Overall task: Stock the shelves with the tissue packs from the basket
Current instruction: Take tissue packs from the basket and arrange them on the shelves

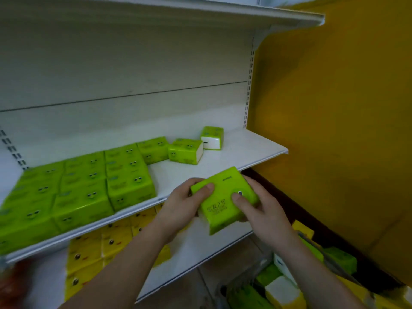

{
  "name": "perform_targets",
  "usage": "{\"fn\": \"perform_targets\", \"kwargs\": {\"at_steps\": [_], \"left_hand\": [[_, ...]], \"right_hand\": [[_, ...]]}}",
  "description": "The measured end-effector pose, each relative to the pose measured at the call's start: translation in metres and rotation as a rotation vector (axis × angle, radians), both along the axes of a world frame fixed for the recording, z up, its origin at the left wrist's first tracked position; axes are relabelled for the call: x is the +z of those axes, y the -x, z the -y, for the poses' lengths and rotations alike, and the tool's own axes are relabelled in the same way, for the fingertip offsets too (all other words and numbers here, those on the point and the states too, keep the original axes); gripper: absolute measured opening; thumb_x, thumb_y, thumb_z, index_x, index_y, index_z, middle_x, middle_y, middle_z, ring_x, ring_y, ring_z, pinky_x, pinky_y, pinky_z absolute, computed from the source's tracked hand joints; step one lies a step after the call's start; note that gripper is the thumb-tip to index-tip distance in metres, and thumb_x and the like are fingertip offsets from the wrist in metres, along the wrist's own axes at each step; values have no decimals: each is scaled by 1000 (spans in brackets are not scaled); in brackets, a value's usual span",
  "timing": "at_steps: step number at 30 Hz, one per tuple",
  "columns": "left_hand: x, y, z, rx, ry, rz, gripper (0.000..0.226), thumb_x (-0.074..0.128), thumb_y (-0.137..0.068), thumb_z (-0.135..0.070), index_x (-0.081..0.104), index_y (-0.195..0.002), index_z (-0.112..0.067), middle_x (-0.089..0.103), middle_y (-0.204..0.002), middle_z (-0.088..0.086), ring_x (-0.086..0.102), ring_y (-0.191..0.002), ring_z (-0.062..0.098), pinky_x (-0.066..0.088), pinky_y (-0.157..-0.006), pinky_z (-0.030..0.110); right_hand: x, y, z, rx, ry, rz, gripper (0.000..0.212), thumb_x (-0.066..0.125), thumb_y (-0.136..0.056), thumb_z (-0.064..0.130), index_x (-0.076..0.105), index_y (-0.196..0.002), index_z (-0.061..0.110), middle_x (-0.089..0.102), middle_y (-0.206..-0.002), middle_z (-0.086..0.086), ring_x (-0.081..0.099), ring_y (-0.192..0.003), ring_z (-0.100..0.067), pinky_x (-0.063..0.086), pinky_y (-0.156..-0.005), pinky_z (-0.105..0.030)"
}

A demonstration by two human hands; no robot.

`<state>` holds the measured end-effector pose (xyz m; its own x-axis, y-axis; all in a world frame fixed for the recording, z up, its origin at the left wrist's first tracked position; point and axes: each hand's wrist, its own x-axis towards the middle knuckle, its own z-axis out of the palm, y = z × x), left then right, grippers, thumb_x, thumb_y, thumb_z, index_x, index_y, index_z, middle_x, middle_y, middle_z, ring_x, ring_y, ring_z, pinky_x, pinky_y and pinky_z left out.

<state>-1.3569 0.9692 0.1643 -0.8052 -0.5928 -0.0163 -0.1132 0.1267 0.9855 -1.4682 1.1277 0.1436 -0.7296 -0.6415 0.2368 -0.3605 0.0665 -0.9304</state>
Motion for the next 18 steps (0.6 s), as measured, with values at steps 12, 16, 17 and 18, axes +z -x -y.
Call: {"fn": "perform_targets", "kwargs": {"at_steps": [12,16,17,18], "left_hand": [[18,-52,151,256,1069,570,29,44,-99,-33,65,-111,-16,62,-114,9,58,-110,32,50,-89,41],[5,-42,175,189,1074,668,34,46,-97,-41,59,-123,-23,56,-128,6,51,-121,28,46,-99,40],[1,-39,179,156,1082,704,38,46,-96,-44,56,-127,-24,52,-134,5,47,-127,28,43,-103,41],[-3,-35,182,119,1095,737,41,46,-95,-46,52,-131,-26,48,-139,5,41,-133,28,39,-107,42]], "right_hand": [[0,28,203,-162,-266,48,30,55,-91,28,64,-118,17,66,-120,-13,59,-111,-34,48,-92,-38],[-13,39,247,-197,-320,67,39,55,-91,34,61,-126,17,62,-128,-14,58,-115,-36,48,-96,-40],[-16,41,257,-207,-332,47,40,55,-93,34,59,-129,16,61,-130,-14,56,-118,-36,45,-96,-38],[-19,42,265,-226,-341,23,41,54,-95,35,58,-130,14,60,-131,-15,55,-120,-36,43,-96,-37]]}}
